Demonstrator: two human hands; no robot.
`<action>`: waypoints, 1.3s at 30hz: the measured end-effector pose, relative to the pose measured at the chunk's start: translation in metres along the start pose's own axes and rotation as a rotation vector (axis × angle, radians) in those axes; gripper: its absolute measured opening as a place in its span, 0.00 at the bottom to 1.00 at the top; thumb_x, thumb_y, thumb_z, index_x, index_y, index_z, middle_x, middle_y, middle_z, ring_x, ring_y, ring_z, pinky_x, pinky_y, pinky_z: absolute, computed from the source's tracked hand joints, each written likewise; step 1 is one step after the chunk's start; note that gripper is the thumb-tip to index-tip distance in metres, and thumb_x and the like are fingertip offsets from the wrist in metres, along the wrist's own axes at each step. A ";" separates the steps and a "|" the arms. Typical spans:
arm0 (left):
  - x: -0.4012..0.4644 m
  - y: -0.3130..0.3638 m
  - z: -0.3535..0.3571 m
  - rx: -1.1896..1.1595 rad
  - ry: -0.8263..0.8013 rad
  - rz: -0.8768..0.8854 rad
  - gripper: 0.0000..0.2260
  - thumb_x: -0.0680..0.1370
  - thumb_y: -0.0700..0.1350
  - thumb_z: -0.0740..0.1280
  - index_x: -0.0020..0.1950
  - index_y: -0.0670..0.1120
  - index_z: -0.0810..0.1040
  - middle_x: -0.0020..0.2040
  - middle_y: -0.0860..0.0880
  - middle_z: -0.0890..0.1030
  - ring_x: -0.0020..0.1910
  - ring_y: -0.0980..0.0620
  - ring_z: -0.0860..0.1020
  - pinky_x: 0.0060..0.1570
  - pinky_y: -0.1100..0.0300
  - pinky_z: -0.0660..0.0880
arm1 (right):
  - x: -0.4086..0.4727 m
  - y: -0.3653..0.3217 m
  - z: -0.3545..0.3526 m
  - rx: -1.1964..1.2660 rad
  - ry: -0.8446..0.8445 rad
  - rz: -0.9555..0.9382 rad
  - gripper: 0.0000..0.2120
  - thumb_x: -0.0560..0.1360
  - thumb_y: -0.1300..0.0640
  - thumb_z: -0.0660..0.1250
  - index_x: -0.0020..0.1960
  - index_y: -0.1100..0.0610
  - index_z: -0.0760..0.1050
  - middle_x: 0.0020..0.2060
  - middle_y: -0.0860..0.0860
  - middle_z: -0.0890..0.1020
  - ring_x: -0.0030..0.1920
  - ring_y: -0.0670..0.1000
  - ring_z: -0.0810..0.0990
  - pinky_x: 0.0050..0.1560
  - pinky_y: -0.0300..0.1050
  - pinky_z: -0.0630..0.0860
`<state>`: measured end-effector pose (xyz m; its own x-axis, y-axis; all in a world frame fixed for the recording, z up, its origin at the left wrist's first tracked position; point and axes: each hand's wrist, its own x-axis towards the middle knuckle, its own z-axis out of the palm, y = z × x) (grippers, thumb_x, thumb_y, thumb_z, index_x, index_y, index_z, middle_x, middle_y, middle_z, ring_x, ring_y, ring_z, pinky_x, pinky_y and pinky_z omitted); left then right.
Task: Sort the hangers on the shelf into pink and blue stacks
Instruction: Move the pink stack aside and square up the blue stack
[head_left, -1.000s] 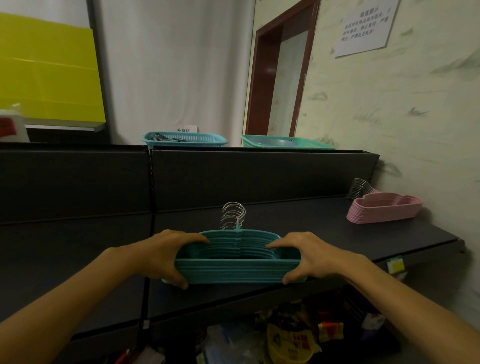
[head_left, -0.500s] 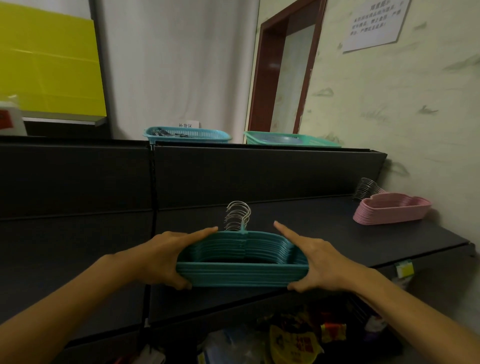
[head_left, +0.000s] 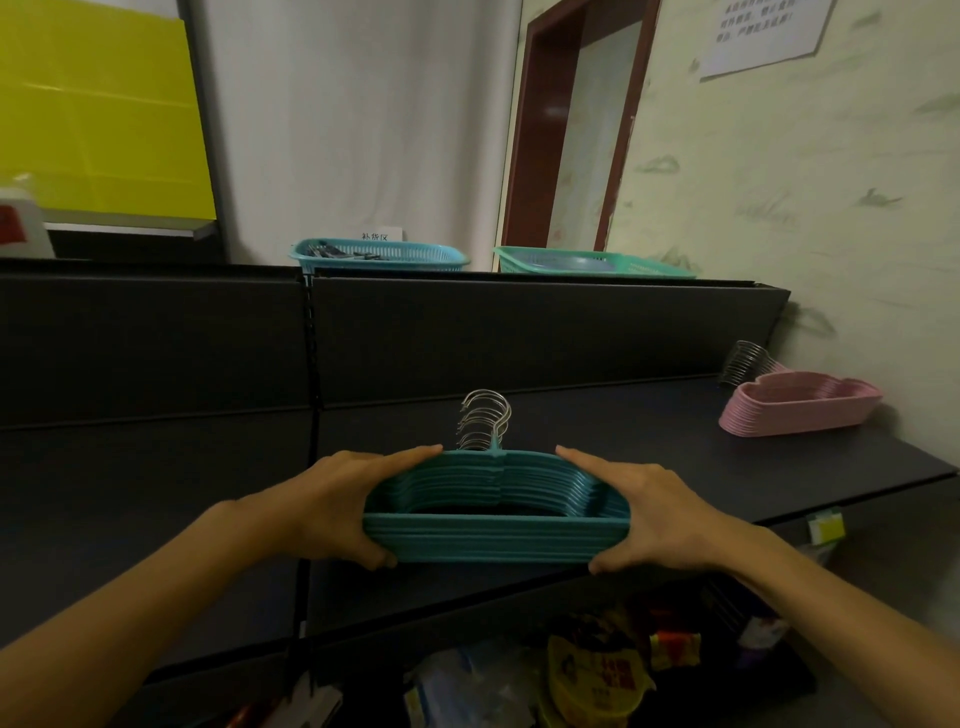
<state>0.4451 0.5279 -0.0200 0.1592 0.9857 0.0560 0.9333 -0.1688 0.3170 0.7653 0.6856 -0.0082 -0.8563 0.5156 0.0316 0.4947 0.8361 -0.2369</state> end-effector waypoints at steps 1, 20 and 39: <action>-0.001 0.000 0.001 -0.009 0.010 0.000 0.49 0.66 0.53 0.77 0.73 0.68 0.44 0.60 0.67 0.64 0.58 0.66 0.66 0.51 0.84 0.59 | 0.000 0.000 -0.001 0.000 0.002 0.001 0.54 0.62 0.40 0.77 0.72 0.28 0.40 0.67 0.41 0.71 0.61 0.41 0.70 0.65 0.48 0.70; 0.082 0.028 0.015 -0.047 0.079 0.014 0.49 0.62 0.57 0.77 0.70 0.73 0.47 0.62 0.65 0.69 0.57 0.69 0.70 0.56 0.73 0.68 | -0.004 0.083 -0.032 -0.004 0.035 0.032 0.55 0.60 0.43 0.79 0.74 0.32 0.47 0.65 0.43 0.73 0.60 0.42 0.71 0.62 0.43 0.71; 0.212 0.097 0.048 -0.048 0.139 -0.249 0.48 0.62 0.56 0.78 0.69 0.73 0.49 0.59 0.66 0.71 0.55 0.70 0.72 0.52 0.77 0.69 | 0.050 0.259 -0.080 0.053 -0.087 -0.165 0.54 0.60 0.46 0.80 0.74 0.33 0.48 0.66 0.45 0.73 0.63 0.47 0.72 0.65 0.52 0.71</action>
<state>0.5846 0.7202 -0.0230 -0.1216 0.9876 0.0992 0.9211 0.0750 0.3819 0.8624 0.9430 0.0098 -0.9358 0.3525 -0.0098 0.3404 0.8957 -0.2860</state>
